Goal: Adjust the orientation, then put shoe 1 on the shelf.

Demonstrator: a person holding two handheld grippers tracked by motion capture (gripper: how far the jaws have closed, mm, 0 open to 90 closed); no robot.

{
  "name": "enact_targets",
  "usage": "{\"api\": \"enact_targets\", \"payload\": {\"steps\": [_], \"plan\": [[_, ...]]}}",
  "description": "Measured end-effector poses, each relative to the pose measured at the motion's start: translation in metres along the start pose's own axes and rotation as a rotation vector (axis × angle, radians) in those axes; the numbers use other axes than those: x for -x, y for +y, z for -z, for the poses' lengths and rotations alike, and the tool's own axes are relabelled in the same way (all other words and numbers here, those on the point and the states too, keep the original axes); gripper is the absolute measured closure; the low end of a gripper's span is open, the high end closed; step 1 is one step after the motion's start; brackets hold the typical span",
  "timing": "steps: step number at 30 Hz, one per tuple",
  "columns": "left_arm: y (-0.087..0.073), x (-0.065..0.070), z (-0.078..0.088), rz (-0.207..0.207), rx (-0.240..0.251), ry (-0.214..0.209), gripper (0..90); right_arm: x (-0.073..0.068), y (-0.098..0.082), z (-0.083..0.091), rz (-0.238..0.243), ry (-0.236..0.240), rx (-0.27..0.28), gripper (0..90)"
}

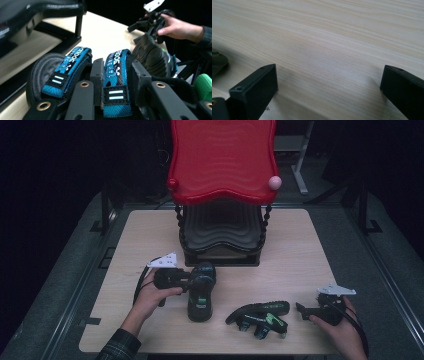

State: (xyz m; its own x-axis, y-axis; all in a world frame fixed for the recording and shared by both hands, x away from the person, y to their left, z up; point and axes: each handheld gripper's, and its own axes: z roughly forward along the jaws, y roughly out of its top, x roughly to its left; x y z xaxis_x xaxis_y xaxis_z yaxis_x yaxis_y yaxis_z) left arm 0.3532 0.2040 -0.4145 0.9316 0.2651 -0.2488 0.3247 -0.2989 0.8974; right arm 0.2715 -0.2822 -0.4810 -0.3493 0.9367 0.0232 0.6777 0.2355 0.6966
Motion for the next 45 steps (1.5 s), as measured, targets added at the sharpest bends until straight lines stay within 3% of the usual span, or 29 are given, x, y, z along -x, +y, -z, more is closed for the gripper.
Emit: {"api": "enact_targets", "payload": {"steps": [12,20,45], "plan": [[0.037,0.014,0.005,-0.029,0.047,-0.038,67.3,0.000,0.000,0.000,0.002,0.003,0.000,0.7],[0.076,0.024,0.010,-0.084,0.079,-0.069,67.3,0.000,0.000,0.000,0.003,0.004,0.000,0.8],[0.170,0.045,0.016,-0.194,0.141,-0.122,67.5,0.000,0.000,0.000,0.003,0.003,0.000,0.8]]}}
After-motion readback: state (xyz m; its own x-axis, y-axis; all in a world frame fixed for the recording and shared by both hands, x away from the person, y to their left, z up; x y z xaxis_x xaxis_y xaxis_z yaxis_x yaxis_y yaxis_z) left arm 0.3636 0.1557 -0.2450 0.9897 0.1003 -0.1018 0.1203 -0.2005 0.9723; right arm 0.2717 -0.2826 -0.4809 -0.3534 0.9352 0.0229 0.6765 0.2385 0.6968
